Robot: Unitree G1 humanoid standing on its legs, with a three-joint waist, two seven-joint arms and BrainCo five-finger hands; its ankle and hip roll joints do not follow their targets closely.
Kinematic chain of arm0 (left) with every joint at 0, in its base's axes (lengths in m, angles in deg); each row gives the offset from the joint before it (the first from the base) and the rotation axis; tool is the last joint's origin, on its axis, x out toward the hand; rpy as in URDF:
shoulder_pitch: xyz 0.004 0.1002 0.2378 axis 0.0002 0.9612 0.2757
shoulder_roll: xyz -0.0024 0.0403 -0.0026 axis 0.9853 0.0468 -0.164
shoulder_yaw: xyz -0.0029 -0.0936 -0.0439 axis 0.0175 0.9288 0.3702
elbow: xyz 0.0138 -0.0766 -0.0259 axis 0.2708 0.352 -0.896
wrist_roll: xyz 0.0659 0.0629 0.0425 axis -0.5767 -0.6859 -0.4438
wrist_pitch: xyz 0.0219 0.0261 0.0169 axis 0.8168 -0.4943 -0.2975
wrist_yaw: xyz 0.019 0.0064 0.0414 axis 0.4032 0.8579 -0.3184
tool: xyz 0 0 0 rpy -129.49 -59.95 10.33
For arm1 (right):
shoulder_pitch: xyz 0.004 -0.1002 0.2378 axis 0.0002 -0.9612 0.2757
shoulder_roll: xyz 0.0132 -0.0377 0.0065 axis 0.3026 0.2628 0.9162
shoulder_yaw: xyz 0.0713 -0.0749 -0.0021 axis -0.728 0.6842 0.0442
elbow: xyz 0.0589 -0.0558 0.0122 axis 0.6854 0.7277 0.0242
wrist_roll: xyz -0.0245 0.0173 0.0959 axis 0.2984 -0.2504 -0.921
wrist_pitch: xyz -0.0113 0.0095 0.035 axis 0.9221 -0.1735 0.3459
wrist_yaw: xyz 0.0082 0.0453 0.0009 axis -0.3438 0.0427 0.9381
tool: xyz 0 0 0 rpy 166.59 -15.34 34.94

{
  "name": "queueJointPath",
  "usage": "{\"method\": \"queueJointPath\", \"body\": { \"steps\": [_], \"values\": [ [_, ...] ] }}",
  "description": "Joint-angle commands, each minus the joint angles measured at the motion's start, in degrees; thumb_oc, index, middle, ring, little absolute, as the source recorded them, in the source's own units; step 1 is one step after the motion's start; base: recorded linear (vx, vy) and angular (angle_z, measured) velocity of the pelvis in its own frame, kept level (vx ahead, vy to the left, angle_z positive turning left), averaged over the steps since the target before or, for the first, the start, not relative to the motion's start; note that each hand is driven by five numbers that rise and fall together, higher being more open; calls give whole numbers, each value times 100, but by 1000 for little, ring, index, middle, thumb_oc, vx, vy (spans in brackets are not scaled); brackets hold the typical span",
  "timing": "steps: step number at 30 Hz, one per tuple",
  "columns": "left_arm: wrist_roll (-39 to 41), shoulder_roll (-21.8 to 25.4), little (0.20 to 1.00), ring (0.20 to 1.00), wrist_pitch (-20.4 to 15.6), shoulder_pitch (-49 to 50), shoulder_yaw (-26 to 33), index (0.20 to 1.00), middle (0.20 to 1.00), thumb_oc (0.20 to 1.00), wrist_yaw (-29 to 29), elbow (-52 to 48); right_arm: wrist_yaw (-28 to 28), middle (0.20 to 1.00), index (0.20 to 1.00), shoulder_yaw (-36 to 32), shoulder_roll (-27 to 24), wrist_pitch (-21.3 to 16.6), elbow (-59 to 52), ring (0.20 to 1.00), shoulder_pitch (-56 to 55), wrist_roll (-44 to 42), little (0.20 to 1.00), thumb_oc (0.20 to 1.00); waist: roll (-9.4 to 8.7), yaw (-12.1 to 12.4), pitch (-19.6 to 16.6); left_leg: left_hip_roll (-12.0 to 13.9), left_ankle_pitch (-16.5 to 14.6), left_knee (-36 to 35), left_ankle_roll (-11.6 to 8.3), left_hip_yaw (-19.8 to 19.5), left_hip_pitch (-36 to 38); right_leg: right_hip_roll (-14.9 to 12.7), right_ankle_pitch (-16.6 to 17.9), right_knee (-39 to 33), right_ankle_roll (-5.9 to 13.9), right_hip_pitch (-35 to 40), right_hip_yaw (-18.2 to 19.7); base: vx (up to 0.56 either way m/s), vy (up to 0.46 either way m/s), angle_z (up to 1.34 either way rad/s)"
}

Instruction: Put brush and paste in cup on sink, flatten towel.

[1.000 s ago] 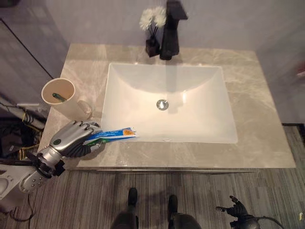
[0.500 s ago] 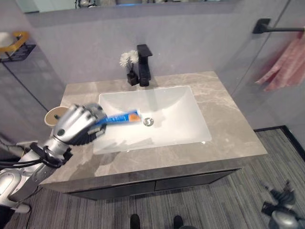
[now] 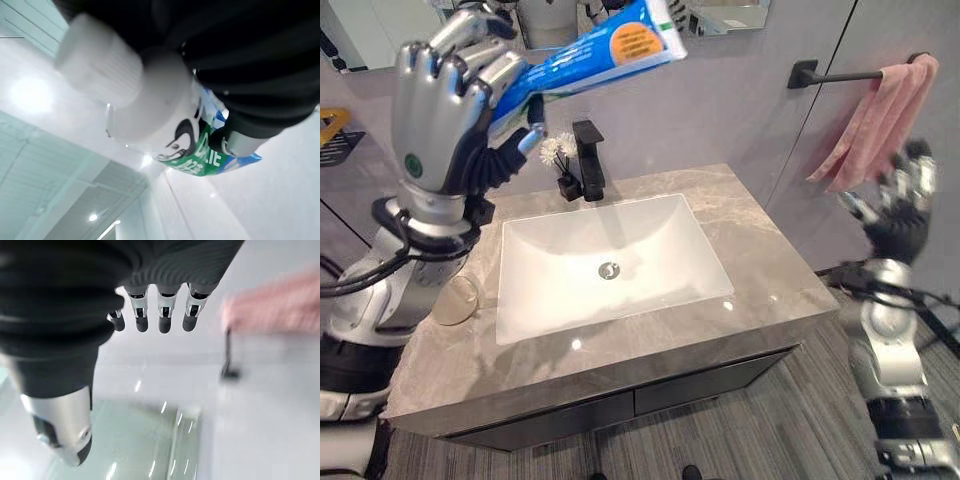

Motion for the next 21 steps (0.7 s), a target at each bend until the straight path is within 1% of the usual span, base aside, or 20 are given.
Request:
{"method": "queueJointPath", "body": {
  "steps": [1,2,3,5,6,7,9,10,13,16,18,21],
  "values": [
    [465,-216,200,200,336,-1090,-162,200,200,200,362,375,-349,1000,1000,652,46,-306,-167,1000,1355,-867,1000,1000,-84,210,-259,115,-439,24,-169,260,509,-218,426,-7,214,-182,64,-41,-16,-7],
    [467,-205,200,200,343,-1113,-165,200,200,200,367,390,-361,1000,1000,662,44,-312,-140,1000,1393,-889,1000,1000,-94,207,-229,111,-388,24,-168,273,495,-220,475,-7,206,-200,74,7,-7,-4],
    [490,-317,200,200,360,-1279,-289,200,200,200,381,343,-571,1000,1000,1057,378,-306,-282,1000,1700,-1357,1000,1000,-77,255,-246,117,-436,24,-167,291,549,-203,417,-7,202,-161,99,0,0,0],
    [496,-340,200,200,373,-1431,-428,200,200,200,381,307,-820,1000,1000,1340,694,-366,-252,1000,1953,-1976,1000,1000,-82,288,-234,128,-433,24,-177,312,574,-187,396,-7,186,-138,118,24,-6,-1],
    [496,-337,200,200,372,-1437,-429,200,200,200,384,310,-829,1000,1000,1339,694,-371,-244,1000,1961,-1984,1000,1000,-93,286,-216,124,-379,24,-176,316,555,-190,445,-7,177,-157,121,17,-16,-12],
    [485,-332,200,200,381,-1532,-499,200,200,200,405,286,-994,1000,1000,1508,725,-347,-259,1000,2107,-2213,1000,1000,-85,302,-235,137,-436,24,-184,318,591,-179,383,-7,184,-122,118,21,-22,-10],
    [509,-391,200,200,427,-1609,-604,200,200,200,445,273,-1322,1000,1000,1687,1045,-412,-334,1000,2312,-2920,1000,1000,-92,337,-238,154,-421,24,-196,315,600,-167,368,-7,165,-105,116,44,-32,-5],
    [545,-423,200,200,445,-1662,-701,200,200,200,464,296,-1568,1000,1000,1962,1194,-386,-279,1000,2508,-3279,1000,1000,-100,371,-235,165,-426,24,-203,309,618,-164,348,-7,152,-81,95,27,-34,-1],
    [573,-352,200,200,412,-1678,-780,200,200,200,479,313,-1569,1000,1000,2147,1170,-348,-302,1000,2801,-3100,1000,1000,-90,392,-220,174,-435,24,-214,306,653,-156,337,-7,141,-49,72,11,-10,0],
    [613,-342,200,200,404,-1733,-897,200,200,200,492,398,-1631,1000,1000,2302,1355,-369,-214,1000,3101,-3211,1000,1000,-82,416,-216,182,-438,24,-218,297,666,-154,319,-7,133,-20,48,0,0,0],
    [699,-393,200,200,372,-1729,-987,200,200,200,481,508,-1557,1000,1000,2396,1385,-381,-181,1000,3393,-3065,1000,1000,-89,431,-233,185,-440,24,-217,294,679,-143,304,-7,126,0,35,0,0,0],
    [726,-418,200,200,369,-1725,-1067,200,200,200,465,615,-1555,1000,1000,2459,1495,-395,-131,1000,3548,-3106,1000,1000,-96,444,-230,183,-444,24,-217,290,693,-139,303,-7,122,12,30,0,0,0]
  ]
}}
